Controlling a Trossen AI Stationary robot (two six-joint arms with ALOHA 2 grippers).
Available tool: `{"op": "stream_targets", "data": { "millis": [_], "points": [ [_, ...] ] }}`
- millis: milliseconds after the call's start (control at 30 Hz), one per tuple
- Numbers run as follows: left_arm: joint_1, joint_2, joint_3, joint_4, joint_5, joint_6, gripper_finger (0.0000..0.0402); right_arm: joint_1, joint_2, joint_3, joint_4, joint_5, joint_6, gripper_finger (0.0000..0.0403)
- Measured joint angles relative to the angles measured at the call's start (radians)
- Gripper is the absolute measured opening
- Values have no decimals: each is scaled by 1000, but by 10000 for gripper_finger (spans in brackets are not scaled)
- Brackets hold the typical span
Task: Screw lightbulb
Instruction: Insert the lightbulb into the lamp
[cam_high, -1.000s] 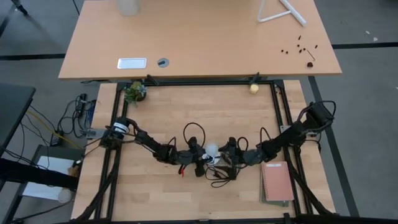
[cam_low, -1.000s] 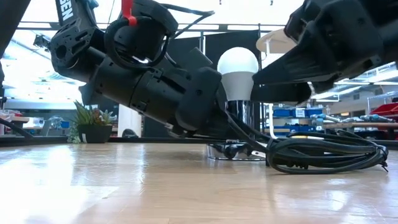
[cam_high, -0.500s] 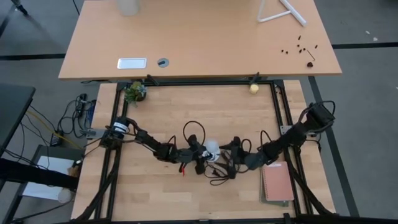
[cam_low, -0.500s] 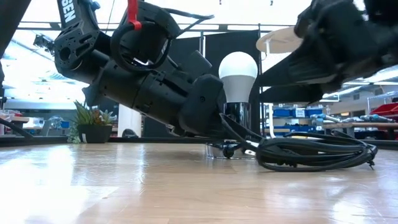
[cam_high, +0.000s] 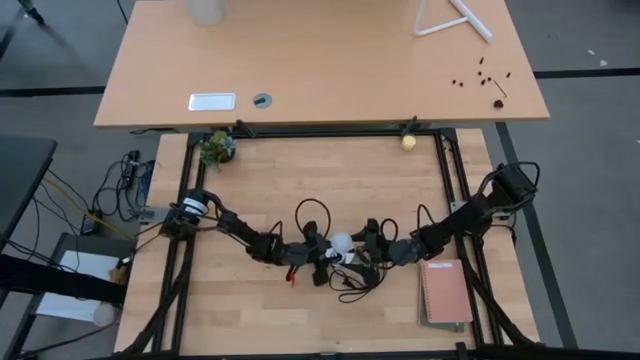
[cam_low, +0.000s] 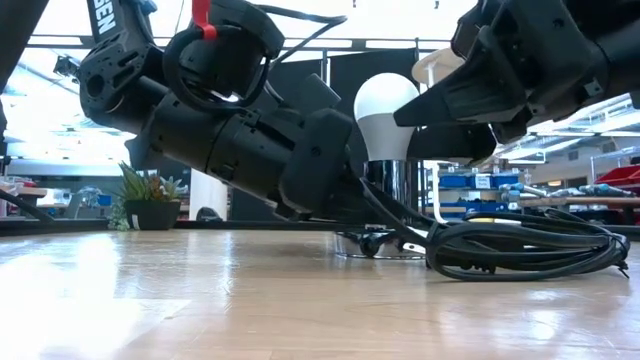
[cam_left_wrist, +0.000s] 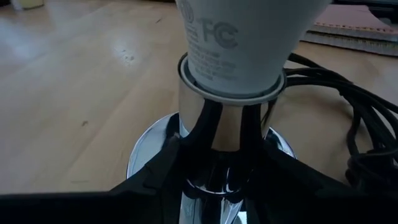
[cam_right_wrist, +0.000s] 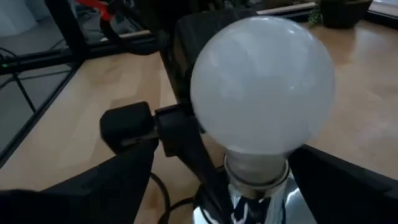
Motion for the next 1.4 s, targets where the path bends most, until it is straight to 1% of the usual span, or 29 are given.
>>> {"op": "stream_targets", "data": {
  "millis": [133,233,300,467,567,633,767,900,1000,1167,1233,1300,1400],
  "points": [
    [1,0,0,-8,-41,-31,175,41,0,0,-7,17,48,378],
    [7,-1,-2,-15,-106,-44,175,88,0,2,5,-20,80,378],
    [10,-1,-2,-16,-125,-42,175,112,0,2,7,-11,88,377],
    [8,-1,-2,-15,-105,-3,175,130,-6,2,-62,180,94,377],
    [2,-2,-1,-13,-65,16,175,99,-7,2,-83,222,97,377],
    [-1,-2,-1,-13,-35,19,175,69,-7,2,-82,209,93,377],
    [-5,-2,0,-5,30,46,175,3,-7,2,-79,114,93,377],
    [-6,-2,0,-4,30,44,175,-35,-7,2,-74,7,94,377],
    [-7,-1,1,-5,-9,29,175,-33,-7,15,-86,-39,95,378],
    [-12,-1,0,-19,-106,10,175,13,-7,45,-95,-18,97,376],
    [-13,-2,-2,-23,-125,-1,175,37,-7,58,-100,-19,97,375],
    [-7,-2,0,-33,-148,-7,175,62,-7,70,-72,-42,102,374],
    [-5,-2,0,-41,-168,-8,175,78,-7,67,-87,-27,114,374]
  ]
}}
